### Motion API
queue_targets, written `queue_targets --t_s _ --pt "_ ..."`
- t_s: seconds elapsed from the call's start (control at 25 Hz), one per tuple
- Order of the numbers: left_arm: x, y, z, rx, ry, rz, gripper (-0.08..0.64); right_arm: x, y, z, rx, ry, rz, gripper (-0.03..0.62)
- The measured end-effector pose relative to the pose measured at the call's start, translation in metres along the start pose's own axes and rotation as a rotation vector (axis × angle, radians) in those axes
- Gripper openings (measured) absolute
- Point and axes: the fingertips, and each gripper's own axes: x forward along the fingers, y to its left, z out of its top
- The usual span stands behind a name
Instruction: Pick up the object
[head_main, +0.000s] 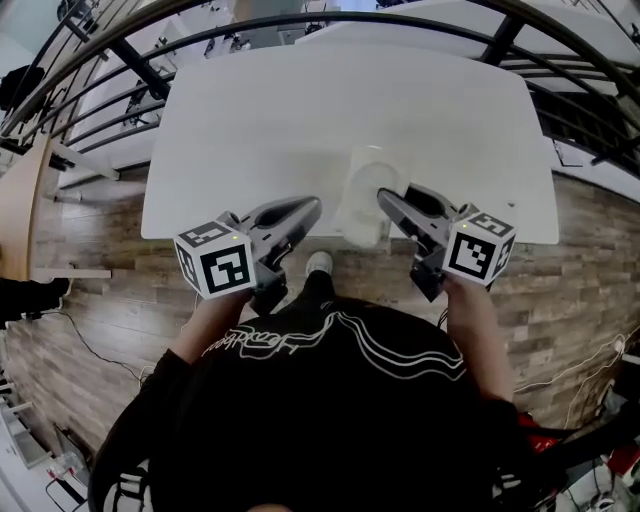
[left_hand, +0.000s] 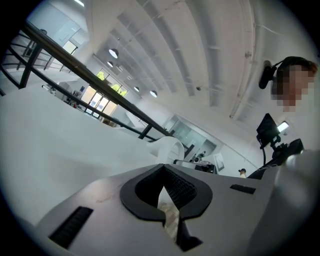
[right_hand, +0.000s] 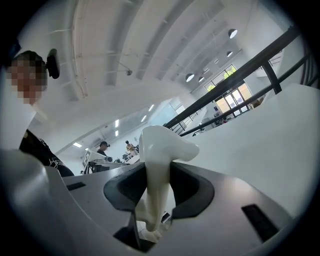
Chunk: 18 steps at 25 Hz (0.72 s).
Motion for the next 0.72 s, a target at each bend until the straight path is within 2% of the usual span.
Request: queue_targets --t_s 0.12,0.72 --pt "-0.003 -0.027 -0.005 0.028 -0.015 -0.014 0.006 -0.025 0.018 -0.002 -0.018 -0.021 0.010 0.132" --pt "-0.016 -0.079 0.027 0.119 -0.045 -0.066 0.007 -0.049 0.069 0.027 -0.064 -0.054 0.048 0.132"
